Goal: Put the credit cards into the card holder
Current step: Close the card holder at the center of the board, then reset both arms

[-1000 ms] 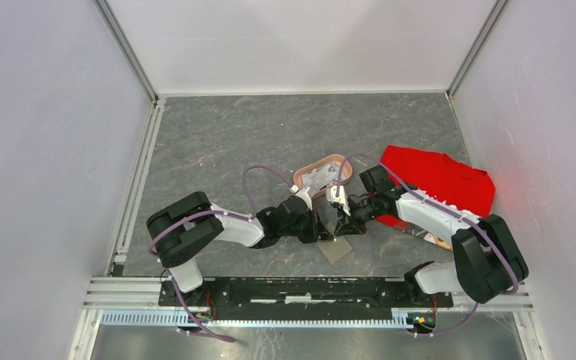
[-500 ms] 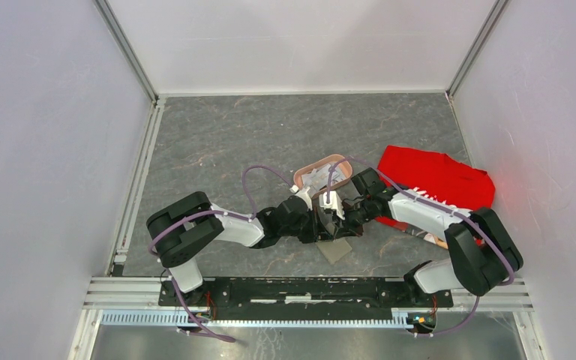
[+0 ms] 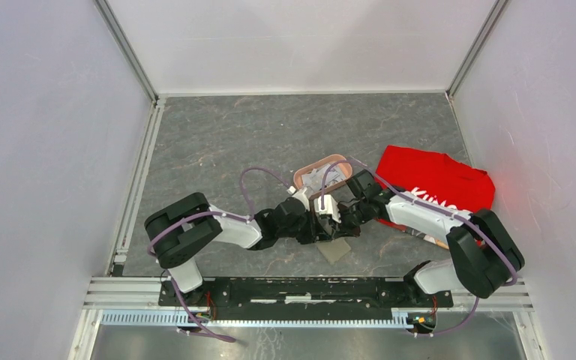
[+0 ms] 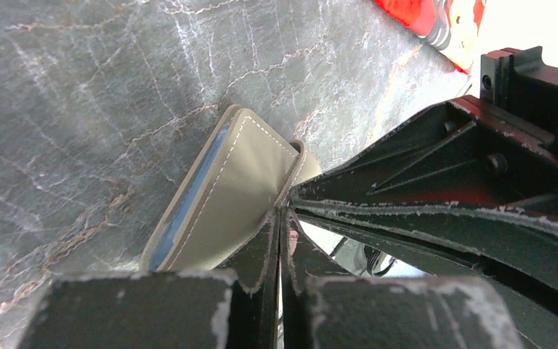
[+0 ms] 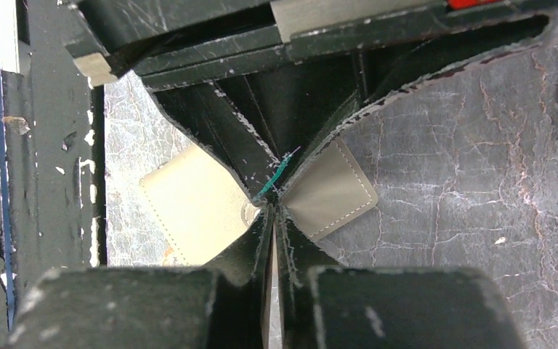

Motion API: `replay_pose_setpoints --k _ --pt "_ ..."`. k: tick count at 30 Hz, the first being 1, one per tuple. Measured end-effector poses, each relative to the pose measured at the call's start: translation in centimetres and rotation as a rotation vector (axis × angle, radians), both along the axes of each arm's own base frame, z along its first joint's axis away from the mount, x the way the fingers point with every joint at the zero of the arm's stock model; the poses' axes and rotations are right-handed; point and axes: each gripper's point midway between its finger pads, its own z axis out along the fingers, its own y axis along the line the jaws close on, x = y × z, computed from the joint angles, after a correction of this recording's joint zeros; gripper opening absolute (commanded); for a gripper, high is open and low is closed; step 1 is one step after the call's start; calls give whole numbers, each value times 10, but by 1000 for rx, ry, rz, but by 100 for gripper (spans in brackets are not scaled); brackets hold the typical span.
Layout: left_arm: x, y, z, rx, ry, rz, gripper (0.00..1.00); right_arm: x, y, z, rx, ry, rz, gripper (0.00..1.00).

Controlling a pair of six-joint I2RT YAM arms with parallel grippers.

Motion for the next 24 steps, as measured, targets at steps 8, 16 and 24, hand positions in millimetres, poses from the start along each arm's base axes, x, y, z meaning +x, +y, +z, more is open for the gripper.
replay_pose_setpoints --k 8,16,24 --pt "1 12 18 3 -40 11 22 4 -12 15 66 16 -19 35" --pt "13 33 107 -89 -305 45 56 37 -38 62 179 -180 -124 57" --pt "7 103 158 -157 -535 166 99 -8 -46 41 197 -215 160 56"
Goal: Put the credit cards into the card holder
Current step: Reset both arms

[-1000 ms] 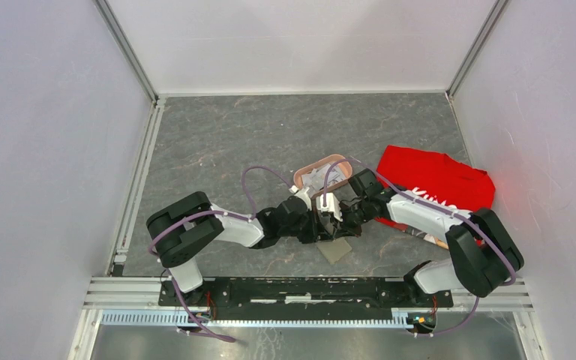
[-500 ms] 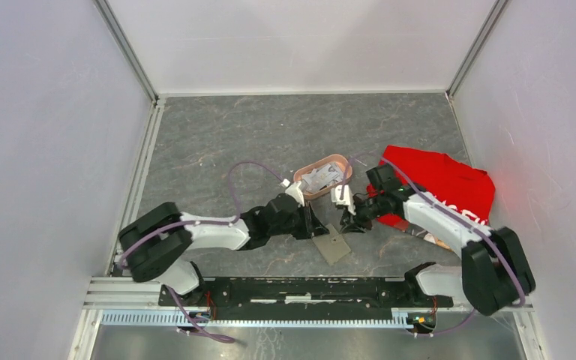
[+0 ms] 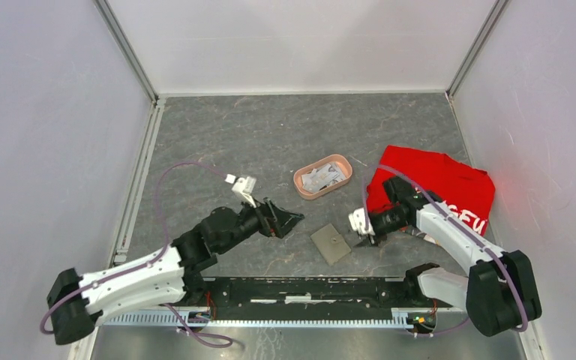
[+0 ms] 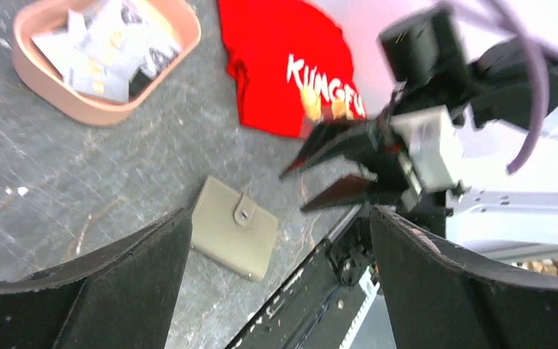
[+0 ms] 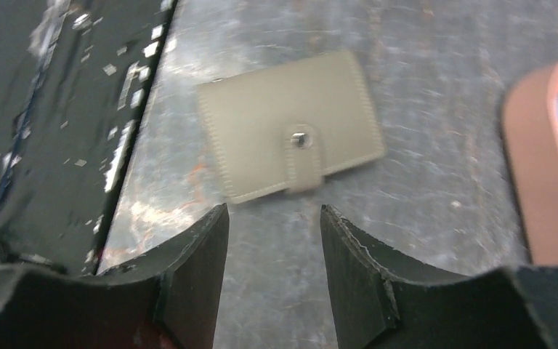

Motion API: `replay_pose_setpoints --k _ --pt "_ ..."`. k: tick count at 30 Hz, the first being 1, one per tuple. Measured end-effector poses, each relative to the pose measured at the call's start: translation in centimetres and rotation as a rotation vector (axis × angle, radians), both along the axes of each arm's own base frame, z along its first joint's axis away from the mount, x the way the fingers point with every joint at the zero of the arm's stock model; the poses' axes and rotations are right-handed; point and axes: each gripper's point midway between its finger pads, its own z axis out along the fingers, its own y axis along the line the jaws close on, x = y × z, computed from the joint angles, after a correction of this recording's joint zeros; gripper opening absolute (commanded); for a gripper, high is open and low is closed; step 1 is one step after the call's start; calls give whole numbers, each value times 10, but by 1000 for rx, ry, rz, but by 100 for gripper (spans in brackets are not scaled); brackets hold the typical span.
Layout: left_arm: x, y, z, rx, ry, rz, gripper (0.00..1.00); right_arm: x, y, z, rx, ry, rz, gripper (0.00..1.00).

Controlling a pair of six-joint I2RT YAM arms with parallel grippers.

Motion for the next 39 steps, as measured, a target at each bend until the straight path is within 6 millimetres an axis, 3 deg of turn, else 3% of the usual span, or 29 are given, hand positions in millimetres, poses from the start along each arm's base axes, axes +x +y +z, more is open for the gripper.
replay_pose_setpoints --k 4,7,13,19,25,29,32,37,38,39 --pt "1 21 24 -28 -85 49 99 -32 -7 -11 13 -64 166 56" --pt "1 29 26 -12 -105 67 99 -43 -4 -7 32 -128 251 44" --pt "1 30 17 21 -92 64 98 -72 9 -13 23 -141 428 8" --pt "2 29 12 38 -81 62 98 -89 3 -36 -58 -71 500 0" --pt "2 27 8 54 -72 62 98 -72 12 -54 -157 -69 398 0" --pt "3 27 9 65 -67 62 98 -40 22 -56 -201 -115 220 0" --pt "4 26 12 73 -64 61 98 -22 26 -47 -193 -140 121 5" --pt "9 24 28 112 -71 69 98 -12 25 -22 -187 -104 111 7" --pt "11 24 34 119 -74 72 98 -7 23 -16 -185 -104 91 15" --pt "16 24 43 130 -79 79 98 3 17 -8 -178 -106 49 31"
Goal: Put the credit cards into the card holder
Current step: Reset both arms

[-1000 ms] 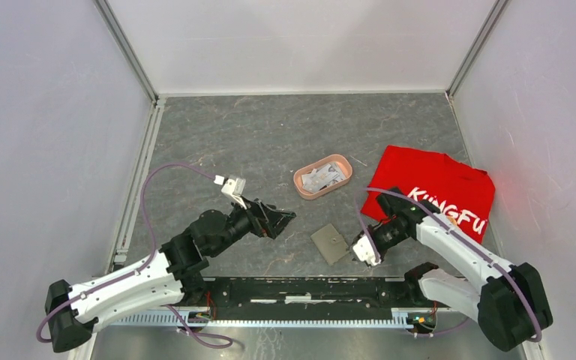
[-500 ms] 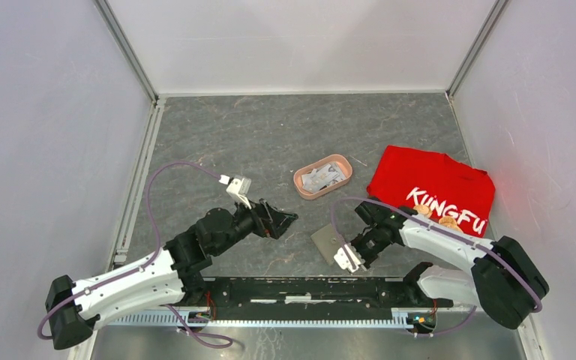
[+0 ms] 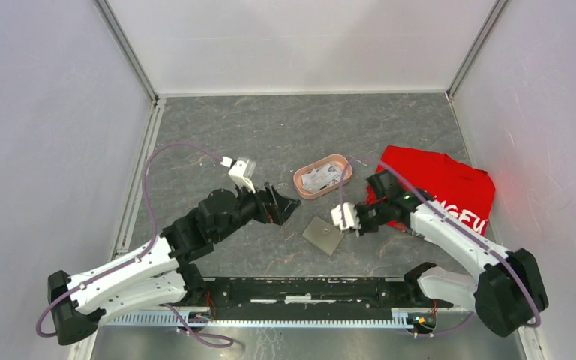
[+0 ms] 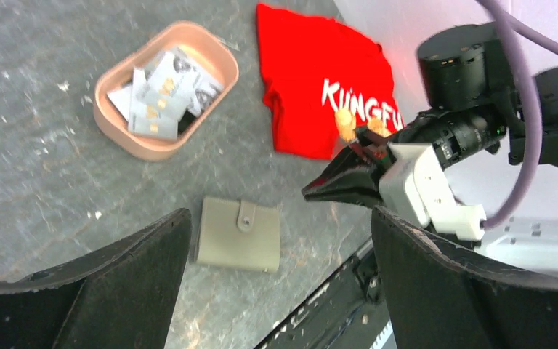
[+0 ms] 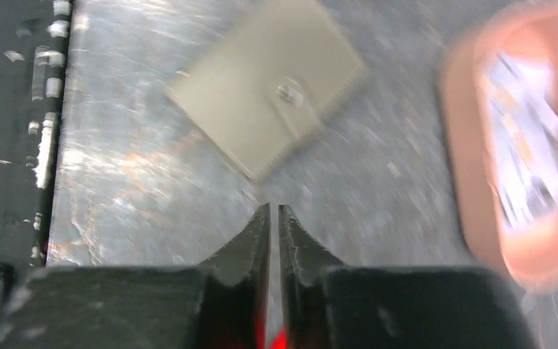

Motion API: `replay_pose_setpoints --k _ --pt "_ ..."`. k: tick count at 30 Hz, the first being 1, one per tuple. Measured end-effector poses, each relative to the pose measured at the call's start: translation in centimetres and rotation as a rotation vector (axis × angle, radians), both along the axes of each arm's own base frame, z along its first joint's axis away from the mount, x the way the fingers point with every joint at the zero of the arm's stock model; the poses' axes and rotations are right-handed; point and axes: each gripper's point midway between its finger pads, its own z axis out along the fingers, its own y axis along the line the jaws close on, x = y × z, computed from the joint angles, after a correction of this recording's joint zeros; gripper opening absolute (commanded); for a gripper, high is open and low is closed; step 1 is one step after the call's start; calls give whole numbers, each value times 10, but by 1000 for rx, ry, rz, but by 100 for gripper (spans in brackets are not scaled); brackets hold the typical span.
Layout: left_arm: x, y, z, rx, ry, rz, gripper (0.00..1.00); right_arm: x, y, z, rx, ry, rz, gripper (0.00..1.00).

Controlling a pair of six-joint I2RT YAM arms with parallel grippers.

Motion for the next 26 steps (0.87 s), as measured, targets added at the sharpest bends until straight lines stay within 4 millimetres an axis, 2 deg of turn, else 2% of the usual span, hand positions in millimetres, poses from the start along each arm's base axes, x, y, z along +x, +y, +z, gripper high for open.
replay_pose_setpoints --k 1,3,4,5,7,9,13,15,18,22,26 --pt "5 0 9 4 -5 9 98 12 -7 9 10 -9 -57 43" --pt "16 1 25 12 -15 31 99 37 -24 32 28 -42 -185 74" --pt "21 2 32 15 -21 39 99 54 -35 51 46 -79 -261 88" --pt "28 6 42 21 -25 50 99 68 -44 69 65 -113 -323 97" --pt "41 12 60 28 -36 70 100 98 -63 116 115 -214 -456 98" --pt "52 20 80 29 -55 89 100 125 -84 172 193 -326 -618 98" --pt "57 32 127 12 -116 98 100 141 -108 242 348 -422 -870 98" --pt "52 34 148 3 -152 78 100 141 -114 264 437 -427 -985 98" --pt "44 34 165 -12 -182 46 100 139 -123 293 538 -400 -1129 98" --pt "37 32 159 6 -160 8 100 139 -129 333 655 -406 -1223 98" --pt "34 33 154 17 -147 -3 100 132 -129 359 721 -419 -1233 98"
